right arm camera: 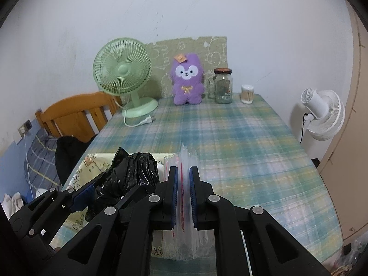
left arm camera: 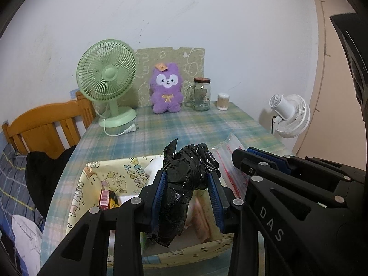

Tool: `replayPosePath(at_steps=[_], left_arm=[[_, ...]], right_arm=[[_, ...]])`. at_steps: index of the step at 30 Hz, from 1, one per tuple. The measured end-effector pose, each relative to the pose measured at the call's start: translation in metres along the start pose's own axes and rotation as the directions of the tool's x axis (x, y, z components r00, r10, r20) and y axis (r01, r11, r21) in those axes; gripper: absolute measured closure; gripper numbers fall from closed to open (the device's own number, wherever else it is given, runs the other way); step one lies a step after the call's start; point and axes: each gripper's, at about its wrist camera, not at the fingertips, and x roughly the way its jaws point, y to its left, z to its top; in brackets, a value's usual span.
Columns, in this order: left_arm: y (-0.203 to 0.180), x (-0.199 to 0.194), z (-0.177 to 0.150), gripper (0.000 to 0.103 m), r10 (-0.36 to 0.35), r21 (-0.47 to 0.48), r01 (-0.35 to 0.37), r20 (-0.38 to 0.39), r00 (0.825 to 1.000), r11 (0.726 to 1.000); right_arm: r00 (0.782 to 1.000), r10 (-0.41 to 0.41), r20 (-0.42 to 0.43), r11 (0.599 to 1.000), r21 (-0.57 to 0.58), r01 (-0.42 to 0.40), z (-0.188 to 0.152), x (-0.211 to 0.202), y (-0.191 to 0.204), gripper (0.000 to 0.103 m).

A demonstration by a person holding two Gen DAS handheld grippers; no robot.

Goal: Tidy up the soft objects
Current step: 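Lower both bags into the box and open both grippers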

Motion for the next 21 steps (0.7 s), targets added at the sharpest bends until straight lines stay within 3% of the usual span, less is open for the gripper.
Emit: replayPosePath(at_steps=[16, 21], left_arm=[[0.043, 0.015, -0.014, 0.064, 0.068, -0.06, -0.071, -0.056, 0.996, 0.996], [0.053, 0.018, -0.017, 0.059, 0.073, -0.068, -0.078, -0.071, 0.995, 0.995]], right_arm=[[0.997, 0.051, -0.061, 0.997, -0.061, -0.055, -0.005, 0.028, 0.037, 0.09], [0.995, 0.06, -0.076, 0.996, -0.066, -0.065, -0.006, 0.035, 0.044, 0.09]])
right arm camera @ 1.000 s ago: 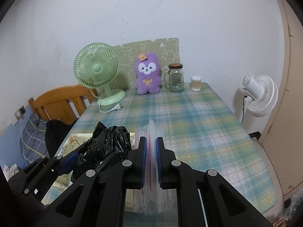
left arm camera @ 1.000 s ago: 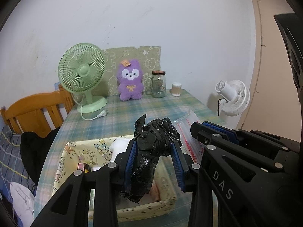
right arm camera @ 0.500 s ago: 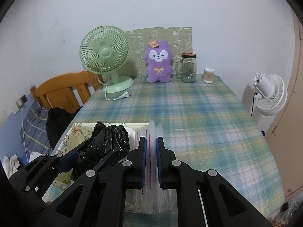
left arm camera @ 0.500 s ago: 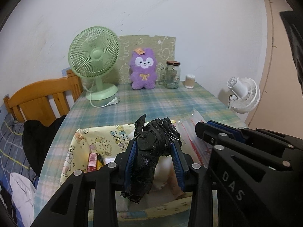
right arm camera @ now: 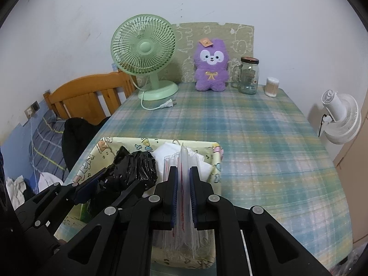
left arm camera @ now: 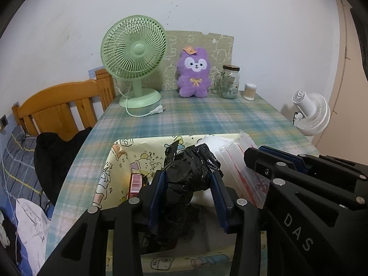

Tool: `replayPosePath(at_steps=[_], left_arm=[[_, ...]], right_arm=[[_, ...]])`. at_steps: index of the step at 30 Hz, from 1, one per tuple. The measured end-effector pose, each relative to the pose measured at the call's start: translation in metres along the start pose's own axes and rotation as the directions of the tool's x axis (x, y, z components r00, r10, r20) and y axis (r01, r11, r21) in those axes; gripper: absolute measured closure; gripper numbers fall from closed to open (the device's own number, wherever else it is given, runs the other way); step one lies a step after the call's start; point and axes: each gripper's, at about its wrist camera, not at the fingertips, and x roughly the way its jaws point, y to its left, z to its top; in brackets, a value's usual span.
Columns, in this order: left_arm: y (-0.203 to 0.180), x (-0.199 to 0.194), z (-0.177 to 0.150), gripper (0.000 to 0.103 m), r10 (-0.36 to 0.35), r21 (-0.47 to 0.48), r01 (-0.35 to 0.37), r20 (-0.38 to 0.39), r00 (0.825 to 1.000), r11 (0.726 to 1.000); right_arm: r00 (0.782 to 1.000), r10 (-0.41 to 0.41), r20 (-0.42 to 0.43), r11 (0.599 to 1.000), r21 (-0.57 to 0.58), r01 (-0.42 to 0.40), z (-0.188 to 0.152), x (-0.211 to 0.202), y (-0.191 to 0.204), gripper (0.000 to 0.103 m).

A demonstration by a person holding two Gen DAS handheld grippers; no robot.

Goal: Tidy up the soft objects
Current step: 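Lower both bags into the box and open both grippers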

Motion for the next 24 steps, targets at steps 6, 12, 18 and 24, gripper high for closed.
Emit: replayPosePath(at_steps=[6, 12, 18, 24], left_arm=[[0.006, 0.002, -0.002, 0.043, -0.002, -0.013, 0.002, -0.008, 1.0, 1.0], [0.013, 0.007, -0.003, 0.024, 0.002, -0.025, -0.002, -0.023, 1.0, 1.0], [0.017, 0.013, -0.005, 0.02, 0.01, -0.042, -0.012, -0.044, 0.999, 0.999], [0.019, 0.014, -0.009, 0.018, 0.028, -0.046, -0.03, -0.057, 0.998, 0.998]], right_arm=[[1.0, 0.008, -0.016, 1.0, -0.002, -0.008, 0.001, 0.01, 0.004, 0.09], [0.999, 0.014, -0.028, 1.0, -0.007, -0.015, 0.001, 0.02, 0.008, 0.091], [0.999, 0.031, -0.043, 0.999, -0.014, -0.031, 0.0, 0.03, 0.013, 0.091], [0.996, 0.054, -0.07, 0.998, -0.009, -0.054, -0.002, 0.04, 0.015, 0.091]])
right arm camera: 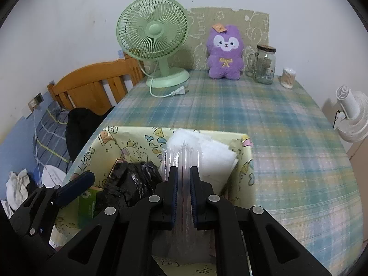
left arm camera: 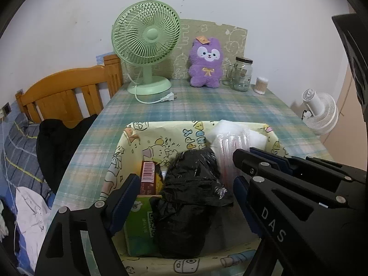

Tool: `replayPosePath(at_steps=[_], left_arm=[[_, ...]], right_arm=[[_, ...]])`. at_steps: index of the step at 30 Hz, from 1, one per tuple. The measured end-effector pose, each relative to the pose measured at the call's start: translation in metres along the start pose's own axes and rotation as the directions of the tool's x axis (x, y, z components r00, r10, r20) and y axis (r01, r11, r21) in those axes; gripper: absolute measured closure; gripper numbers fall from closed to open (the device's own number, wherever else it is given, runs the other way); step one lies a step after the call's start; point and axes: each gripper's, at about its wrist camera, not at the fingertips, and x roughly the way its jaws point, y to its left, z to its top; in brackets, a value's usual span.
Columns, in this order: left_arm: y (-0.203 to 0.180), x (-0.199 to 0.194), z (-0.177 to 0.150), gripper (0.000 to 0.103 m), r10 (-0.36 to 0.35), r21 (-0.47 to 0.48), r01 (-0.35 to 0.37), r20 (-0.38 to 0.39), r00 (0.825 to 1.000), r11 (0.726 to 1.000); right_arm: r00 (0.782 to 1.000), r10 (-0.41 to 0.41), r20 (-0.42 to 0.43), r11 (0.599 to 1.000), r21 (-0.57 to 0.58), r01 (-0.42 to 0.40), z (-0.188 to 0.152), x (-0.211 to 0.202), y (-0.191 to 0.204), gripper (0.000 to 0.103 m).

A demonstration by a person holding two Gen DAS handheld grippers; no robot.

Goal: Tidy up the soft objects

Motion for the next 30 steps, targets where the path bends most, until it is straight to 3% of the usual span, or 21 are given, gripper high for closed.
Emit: replayPosePath(at_steps=[5, 7, 9, 10, 30], left_arm=[[0.0, -0.001, -0.003, 0.018, 0.001, 0.0, -0.001, -0.002, 1.0, 1.0], [-0.001, -0.001, -0.003, 0.018, 0.0, -0.002, 0.0, -0.002, 1.0, 1.0], [-0.002, -0.002, -0.004, 0.018, -0.012, -0.007, 0.012, -0.002, 1.0, 1.0], [-0.003, -0.002, -0.004, 0.018, -0.016, -0.009, 0.016, -0.002, 1.0, 1.0], [-0.029, -0.029, 0.002, 0.008, -0.036, -0.014, 0.037, 0.083, 0.996, 0.999]], right_arm=[[1.0, -0.016, -0.002, 1.0, -0.01, 0.016, -0.001, 0.0, 0.002, 0.082], [1.0, -0.023, 0.003, 1.0, -0.011, 0.023, 0.0, -0.003, 0.0, 0.066], [1.0, -0.025, 0.019, 1.0, -0.004, 0.025, 0.0, -0.008, -0.002, 0.033], [0.999, -0.03, 0.043, 1.0, 0.004, 0.03, -0.001, -0.013, -0.004, 0.03], [0.991, -0.075, 0.115, 0.997, 0.014, 0.074, -0.007, -0.059, -0.03, 0.016]])
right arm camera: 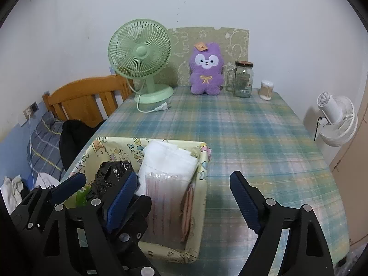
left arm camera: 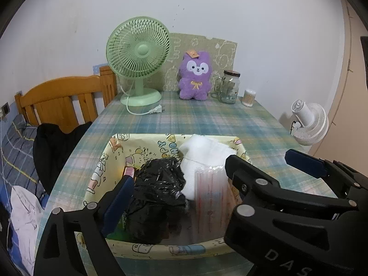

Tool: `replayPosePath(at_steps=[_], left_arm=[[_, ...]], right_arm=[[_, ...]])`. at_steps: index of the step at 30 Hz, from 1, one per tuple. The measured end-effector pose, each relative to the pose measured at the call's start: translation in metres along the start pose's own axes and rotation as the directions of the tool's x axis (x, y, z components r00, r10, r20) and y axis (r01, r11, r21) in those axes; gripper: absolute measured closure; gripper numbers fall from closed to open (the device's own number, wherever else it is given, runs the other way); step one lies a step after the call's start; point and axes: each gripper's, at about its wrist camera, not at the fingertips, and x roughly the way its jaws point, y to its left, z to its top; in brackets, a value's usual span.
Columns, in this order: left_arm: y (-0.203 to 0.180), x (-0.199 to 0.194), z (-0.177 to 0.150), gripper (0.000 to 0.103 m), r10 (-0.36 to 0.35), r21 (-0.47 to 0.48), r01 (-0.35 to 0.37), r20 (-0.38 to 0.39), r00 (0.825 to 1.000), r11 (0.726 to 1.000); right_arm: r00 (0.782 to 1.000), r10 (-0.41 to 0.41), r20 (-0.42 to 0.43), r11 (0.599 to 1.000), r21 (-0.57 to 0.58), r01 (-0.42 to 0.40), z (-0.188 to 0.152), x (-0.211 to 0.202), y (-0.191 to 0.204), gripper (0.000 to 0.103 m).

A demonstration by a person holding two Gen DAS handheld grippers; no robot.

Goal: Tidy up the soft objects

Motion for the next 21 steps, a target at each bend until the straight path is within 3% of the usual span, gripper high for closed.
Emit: replayPosePath(at_steps=[8, 21], left_arm=[[-0.016, -0.012, 0.006, 0.0, 0.016, 0.014, -0.017, 0.039, 0.999, 1.0], [-0.047, -0.038, 0.017, 0.0, 0.038, 0.047, -0.042, 0.097, 0.995, 0.998]], right_arm=[[0.999, -0.011, 0.042, 1.0, 0.018, 0.01, 0.002, -0.022, -0.016, 0.011], [0.992, -0.037, 0.121, 0.998, 0.053, 0.031, 0.006, -0.066, -0.05, 0.006]])
